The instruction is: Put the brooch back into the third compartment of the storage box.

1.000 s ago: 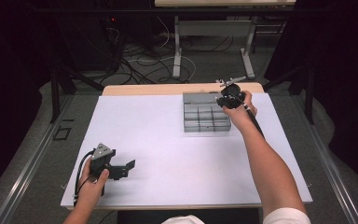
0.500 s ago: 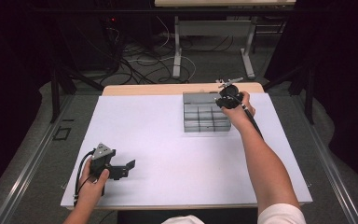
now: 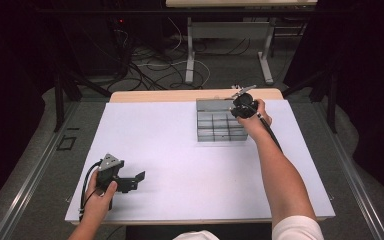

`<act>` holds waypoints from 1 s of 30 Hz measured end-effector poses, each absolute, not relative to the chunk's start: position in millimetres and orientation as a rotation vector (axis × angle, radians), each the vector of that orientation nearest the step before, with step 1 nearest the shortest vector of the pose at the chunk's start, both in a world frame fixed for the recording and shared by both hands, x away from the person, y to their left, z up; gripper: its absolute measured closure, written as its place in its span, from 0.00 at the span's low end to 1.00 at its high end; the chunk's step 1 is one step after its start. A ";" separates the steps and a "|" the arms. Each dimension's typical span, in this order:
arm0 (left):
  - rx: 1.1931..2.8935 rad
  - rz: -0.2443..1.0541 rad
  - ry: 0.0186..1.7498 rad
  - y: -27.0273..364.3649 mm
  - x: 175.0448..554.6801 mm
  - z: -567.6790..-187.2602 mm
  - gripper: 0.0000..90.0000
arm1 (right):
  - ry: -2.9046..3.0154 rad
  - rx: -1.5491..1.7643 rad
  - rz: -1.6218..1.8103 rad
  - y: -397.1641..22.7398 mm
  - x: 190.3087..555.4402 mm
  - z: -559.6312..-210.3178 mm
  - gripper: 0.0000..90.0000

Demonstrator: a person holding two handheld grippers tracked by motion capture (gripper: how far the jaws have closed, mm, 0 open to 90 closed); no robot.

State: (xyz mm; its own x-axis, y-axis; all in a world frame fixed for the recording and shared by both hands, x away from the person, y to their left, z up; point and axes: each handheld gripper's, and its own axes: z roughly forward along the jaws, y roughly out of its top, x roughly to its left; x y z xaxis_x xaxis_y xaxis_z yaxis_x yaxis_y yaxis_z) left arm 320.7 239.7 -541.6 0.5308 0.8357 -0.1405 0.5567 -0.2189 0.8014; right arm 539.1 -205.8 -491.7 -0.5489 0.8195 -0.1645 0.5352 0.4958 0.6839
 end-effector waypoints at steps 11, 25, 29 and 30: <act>1.907 0.406 1.138 240.3 320.4 -541.3 0.04 | 2.306 1.031 0.749 -203.5 544.6 -500.1 0.90; 1.903 0.402 1.143 240.1 319.7 -541.2 0.05 | 2.330 0.941 0.685 -201.6 547.2 -505.8 0.90; 1.902 0.407 1.141 240.4 320.4 -541.7 0.05 | 2.321 0.943 0.669 -202.0 547.4 -506.9 0.89; 1.904 0.404 1.141 240.5 320.4 -541.6 0.05 | 2.319 0.943 0.665 -202.3 547.4 -507.0 0.87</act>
State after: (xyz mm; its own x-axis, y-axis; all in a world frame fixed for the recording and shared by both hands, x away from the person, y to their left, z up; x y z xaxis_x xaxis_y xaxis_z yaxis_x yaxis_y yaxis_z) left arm 320.4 240.5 -541.6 0.5301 0.8355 -0.1445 0.5582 -0.2156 0.8012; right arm 547.4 -202.3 -507.0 -0.6066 0.7378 -0.2960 0.4689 0.6328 0.6162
